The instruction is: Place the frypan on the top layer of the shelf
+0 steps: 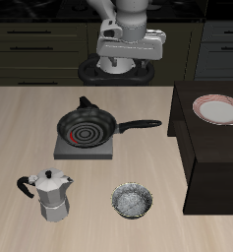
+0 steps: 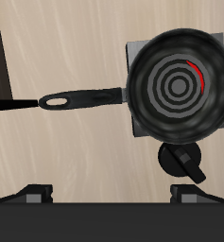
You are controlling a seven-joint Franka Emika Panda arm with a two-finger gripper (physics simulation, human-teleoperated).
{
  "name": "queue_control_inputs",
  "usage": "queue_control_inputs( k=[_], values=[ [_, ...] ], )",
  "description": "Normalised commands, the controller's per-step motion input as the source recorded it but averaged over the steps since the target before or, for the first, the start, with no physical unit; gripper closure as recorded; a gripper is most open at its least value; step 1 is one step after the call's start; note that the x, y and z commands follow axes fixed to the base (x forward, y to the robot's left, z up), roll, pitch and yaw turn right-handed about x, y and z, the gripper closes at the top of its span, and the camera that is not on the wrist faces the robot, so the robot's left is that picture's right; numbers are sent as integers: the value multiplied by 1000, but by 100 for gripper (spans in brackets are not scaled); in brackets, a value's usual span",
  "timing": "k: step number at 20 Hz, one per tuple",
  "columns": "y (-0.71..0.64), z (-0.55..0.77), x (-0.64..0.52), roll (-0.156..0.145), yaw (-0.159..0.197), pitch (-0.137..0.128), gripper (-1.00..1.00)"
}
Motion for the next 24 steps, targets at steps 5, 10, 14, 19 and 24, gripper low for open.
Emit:
queue_control_inputs(
  k=[5,10,14,19,24],
  values=[
    [49,68,20,6,-73,-15,-100],
    [31,-21,107,9,-160,23,-100],
    [143,-4,161,1,-93,-23,-100],
    [-2,97,48,-9,-90,7,-100],
    [96,94,-69,23,-76,-10,-100]
  ],
)
